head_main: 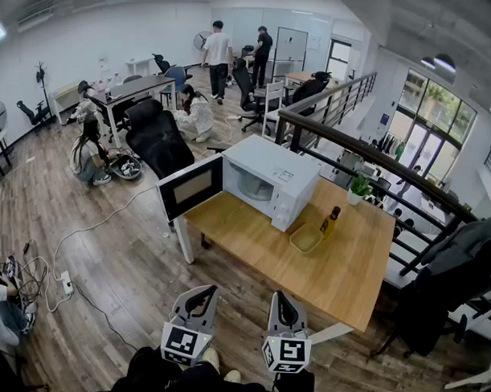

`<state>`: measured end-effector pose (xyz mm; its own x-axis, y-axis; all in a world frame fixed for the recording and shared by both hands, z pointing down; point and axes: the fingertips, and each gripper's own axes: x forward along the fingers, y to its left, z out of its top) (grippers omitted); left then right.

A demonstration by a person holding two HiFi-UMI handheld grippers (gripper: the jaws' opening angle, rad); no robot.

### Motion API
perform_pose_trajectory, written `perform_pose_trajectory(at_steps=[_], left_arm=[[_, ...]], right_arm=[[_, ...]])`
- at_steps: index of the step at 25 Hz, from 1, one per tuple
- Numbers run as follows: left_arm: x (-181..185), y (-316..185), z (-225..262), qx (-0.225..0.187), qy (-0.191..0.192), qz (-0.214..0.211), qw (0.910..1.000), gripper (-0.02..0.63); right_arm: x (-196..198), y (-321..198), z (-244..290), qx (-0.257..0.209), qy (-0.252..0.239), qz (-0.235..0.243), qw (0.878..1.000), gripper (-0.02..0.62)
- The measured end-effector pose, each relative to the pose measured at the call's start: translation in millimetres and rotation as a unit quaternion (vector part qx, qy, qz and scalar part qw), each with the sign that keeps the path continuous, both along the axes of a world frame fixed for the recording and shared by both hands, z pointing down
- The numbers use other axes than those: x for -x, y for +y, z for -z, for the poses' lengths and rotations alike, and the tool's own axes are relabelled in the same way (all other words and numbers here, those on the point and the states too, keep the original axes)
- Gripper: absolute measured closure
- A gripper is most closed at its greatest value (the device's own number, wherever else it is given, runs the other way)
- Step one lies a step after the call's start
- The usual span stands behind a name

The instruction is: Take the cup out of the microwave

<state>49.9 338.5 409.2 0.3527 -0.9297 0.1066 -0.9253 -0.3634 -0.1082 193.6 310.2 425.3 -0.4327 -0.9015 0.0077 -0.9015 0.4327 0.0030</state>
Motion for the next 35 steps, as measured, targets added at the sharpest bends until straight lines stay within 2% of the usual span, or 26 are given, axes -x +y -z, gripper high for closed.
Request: perform_pose_trajectory(at_steps=[5,10,15,22,29,35], left_arm=[[1,0,-3,-0.017,0.01,0.001,0.9998,0.581],[-2,4,-6,0.002,0.005,0.006,1.0,0.581],[-5,2,-6,-0.009,0.005,0.005,0.9999,0.581],[-2,-14,-7,0.0,0.002,0.009,1.0,0.581],[2,-58,-12,0.004,0.003,0.002,1.0,0.581],[22,-125,-18,0.008,0.008,-0.01,0.9999,0.581]], right_arm=[[3,1,-2,-0.001,0.004,0.005,1.0,0.58],[2,4,-3,-0.001,-0.001,0.012,1.0,0.58],[0,2,-6,0.002,-0.001,0.013,1.0,0.58],[4,-14,-9,-0.001,0.003,0.015,1.0,0.58],[9,-57,-14,0.003,0.003,0.008,1.0,0.58],[30,-120,-16,0.003,0.003,-0.002,1.0,0.58]])
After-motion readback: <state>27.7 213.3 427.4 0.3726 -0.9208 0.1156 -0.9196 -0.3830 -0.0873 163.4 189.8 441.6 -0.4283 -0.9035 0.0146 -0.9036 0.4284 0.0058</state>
